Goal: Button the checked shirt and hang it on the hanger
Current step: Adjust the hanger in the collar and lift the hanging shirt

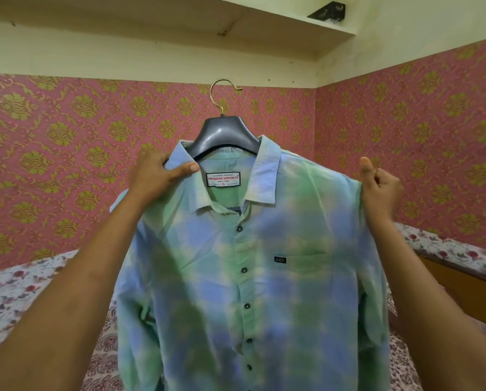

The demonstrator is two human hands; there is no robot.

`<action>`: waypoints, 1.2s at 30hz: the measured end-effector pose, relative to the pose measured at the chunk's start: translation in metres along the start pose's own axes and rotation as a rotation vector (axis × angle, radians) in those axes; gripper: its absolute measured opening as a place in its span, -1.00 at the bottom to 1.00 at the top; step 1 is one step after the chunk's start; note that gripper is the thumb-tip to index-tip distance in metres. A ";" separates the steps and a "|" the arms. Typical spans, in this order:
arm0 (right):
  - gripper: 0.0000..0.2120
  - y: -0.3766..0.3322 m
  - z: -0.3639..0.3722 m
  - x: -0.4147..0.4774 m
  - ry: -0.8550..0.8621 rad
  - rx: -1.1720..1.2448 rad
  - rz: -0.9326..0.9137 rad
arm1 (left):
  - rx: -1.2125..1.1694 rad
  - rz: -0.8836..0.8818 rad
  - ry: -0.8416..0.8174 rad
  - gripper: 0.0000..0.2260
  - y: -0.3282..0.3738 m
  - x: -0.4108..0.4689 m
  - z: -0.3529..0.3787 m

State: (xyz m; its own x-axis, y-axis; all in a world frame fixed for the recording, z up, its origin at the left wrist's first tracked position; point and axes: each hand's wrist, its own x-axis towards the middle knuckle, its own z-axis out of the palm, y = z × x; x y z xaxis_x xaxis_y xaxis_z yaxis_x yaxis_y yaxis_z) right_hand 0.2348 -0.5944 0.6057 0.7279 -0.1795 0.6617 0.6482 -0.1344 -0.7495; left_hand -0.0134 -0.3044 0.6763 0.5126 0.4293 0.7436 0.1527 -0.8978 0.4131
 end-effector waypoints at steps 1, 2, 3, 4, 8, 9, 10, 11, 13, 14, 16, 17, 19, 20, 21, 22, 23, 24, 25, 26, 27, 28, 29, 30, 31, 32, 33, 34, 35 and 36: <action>-0.50 0.000 0.001 0.000 -0.018 -0.053 -0.017 | -0.018 -0.023 -0.008 -0.36 -0.003 0.002 0.002; -0.52 0.000 0.004 0.000 -0.022 -0.093 -0.043 | -0.035 -0.039 -0.013 -0.28 -0.007 0.006 0.005; -0.53 -0.002 0.007 -0.002 -0.014 -0.109 -0.086 | -0.042 -0.040 -0.018 -0.23 -0.009 0.008 0.007; -0.53 -0.008 0.010 -0.004 -0.011 -0.116 -0.143 | -0.045 -0.031 -0.022 -0.24 -0.008 0.009 0.008; -0.35 -0.057 0.033 -0.012 -0.267 -0.202 -0.421 | -0.024 0.006 -0.032 -0.38 0.010 0.011 0.016; -0.30 -0.067 0.042 -0.015 -0.347 -0.259 -0.448 | -0.026 0.014 -0.048 -0.39 0.012 0.011 0.016; -0.27 -0.073 0.047 -0.015 -0.390 -0.319 -0.440 | -0.030 0.023 -0.064 -0.41 0.017 0.012 0.018; -0.26 -0.076 0.052 -0.015 -0.416 -0.373 -0.406 | -0.031 0.019 -0.072 -0.41 0.019 0.012 0.018; -0.33 -0.077 0.056 -0.016 -0.426 -0.433 -0.335 | -0.022 0.005 -0.088 -0.39 0.019 0.013 0.019; -0.34 -0.077 0.058 -0.018 -0.410 -0.422 -0.310 | -0.027 0.003 -0.112 -0.37 0.016 0.014 0.018; -0.33 -0.077 0.058 -0.026 -0.346 -0.405 -0.274 | -0.090 0.017 -0.174 -0.45 0.008 0.013 0.018; -0.31 -0.075 0.060 -0.029 -0.309 -0.407 -0.266 | -0.171 0.017 -0.181 -0.57 0.002 0.012 0.015; -0.29 -0.068 0.063 -0.033 -0.264 -0.431 -0.259 | -0.365 -0.026 -0.145 -0.75 -0.015 0.006 0.008; -0.28 -0.065 0.062 -0.033 -0.252 -0.442 -0.258 | -0.413 -0.057 -0.124 -0.78 -0.026 0.001 0.003; -0.28 -0.061 0.061 -0.033 -0.245 -0.448 -0.250 | -0.420 -0.074 -0.113 -0.79 -0.037 -0.005 -0.002; -0.28 -0.058 0.059 -0.031 -0.238 -0.454 -0.243 | -0.409 -0.085 -0.116 -0.80 -0.049 -0.011 -0.004; -0.28 -0.056 0.058 -0.030 -0.235 -0.459 -0.234 | -0.405 -0.103 -0.133 -0.81 -0.059 -0.017 -0.004; -0.28 -0.055 0.058 -0.030 -0.235 -0.462 -0.228 | -0.405 -0.135 -0.156 -0.82 -0.067 -0.022 -0.003; -0.28 -0.055 0.058 -0.030 -0.234 -0.466 -0.225 | -0.412 -0.167 -0.180 -0.82 -0.074 -0.026 -0.001; -0.28 -0.055 0.059 -0.030 -0.233 -0.470 -0.229 | -0.423 -0.190 -0.200 -0.83 -0.079 -0.029 0.003; -0.27 -0.055 0.059 -0.030 -0.232 -0.474 -0.230 | -0.432 -0.196 -0.210 -0.83 -0.083 -0.031 0.006; -0.27 -0.055 0.059 -0.031 -0.232 -0.478 -0.228 | -0.430 -0.187 -0.211 -0.81 -0.085 -0.033 0.009; -0.26 -0.056 0.059 -0.031 -0.234 -0.483 -0.226 | -0.420 -0.172 -0.200 -0.80 -0.087 -0.034 0.011; -0.25 -0.055 0.059 -0.031 -0.235 -0.488 -0.222 | -0.404 -0.164 -0.177 -0.80 -0.088 -0.034 0.012; -0.24 -0.055 0.058 -0.032 -0.238 -0.492 -0.217 | -0.397 -0.166 -0.134 -0.82 -0.089 -0.034 0.014; -0.25 -0.055 0.057 -0.033 -0.242 -0.493 -0.210 | -0.394 -0.176 -0.085 -0.85 -0.090 -0.034 0.014; -0.25 -0.055 0.055 -0.034 -0.245 -0.494 -0.205 | -0.384 -0.179 -0.043 -0.88 -0.091 -0.033 0.015; -0.25 -0.054 0.053 -0.035 -0.250 -0.497 -0.201 | -0.353 -0.171 -0.029 -0.90 -0.090 -0.031 0.016; -0.25 -0.054 0.052 -0.036 -0.256 -0.502 -0.198 | -0.299 -0.151 -0.053 -0.91 -0.090 -0.029 0.016; -0.25 -0.053 0.050 -0.037 -0.262 -0.510 -0.194 | -0.222 -0.127 -0.101 -0.91 -0.089 -0.028 0.018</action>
State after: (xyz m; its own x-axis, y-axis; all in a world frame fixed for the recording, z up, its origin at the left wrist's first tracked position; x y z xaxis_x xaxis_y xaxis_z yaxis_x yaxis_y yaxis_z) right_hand 0.1847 -0.5316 0.6224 0.6802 0.1327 0.7209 0.6327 -0.6029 -0.4861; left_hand -0.0266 -0.2382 0.6094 0.5842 0.5153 0.6271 0.0375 -0.7890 0.6133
